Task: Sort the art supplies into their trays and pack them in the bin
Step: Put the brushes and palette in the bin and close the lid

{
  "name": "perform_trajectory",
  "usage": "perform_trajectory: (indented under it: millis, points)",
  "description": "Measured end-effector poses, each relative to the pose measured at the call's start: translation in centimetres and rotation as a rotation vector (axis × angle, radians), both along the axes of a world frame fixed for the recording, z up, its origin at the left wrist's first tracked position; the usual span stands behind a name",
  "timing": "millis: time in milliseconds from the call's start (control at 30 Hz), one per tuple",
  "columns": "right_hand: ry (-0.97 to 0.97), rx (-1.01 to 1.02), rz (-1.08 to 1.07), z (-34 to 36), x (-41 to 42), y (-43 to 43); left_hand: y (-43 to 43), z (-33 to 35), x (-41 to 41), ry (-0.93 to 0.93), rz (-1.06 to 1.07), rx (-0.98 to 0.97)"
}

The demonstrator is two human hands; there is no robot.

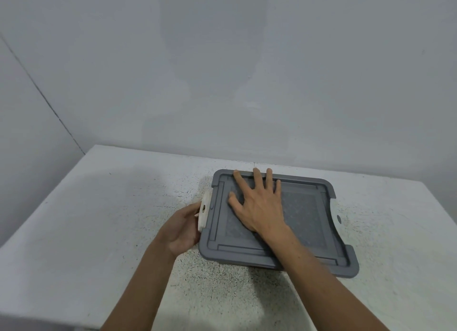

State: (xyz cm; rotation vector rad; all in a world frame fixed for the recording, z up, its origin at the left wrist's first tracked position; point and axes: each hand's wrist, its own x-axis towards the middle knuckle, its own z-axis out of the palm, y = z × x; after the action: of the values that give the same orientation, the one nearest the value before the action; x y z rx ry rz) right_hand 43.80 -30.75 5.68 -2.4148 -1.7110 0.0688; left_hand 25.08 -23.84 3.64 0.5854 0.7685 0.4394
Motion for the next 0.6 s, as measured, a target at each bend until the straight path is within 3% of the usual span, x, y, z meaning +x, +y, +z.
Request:
perform_trajectory:
  millis: [267,600]
  points:
    - [-0.016,-0.005,-0.010,0.0,-0.1,0.0,0.4,1.8,1.0,0.186,-0.125,0.271]
    - [-0.023,-0.009,-0.013,0.1,-0.3,-0.1,0.1,3.0,2.4,0.446,-0.057,0.452]
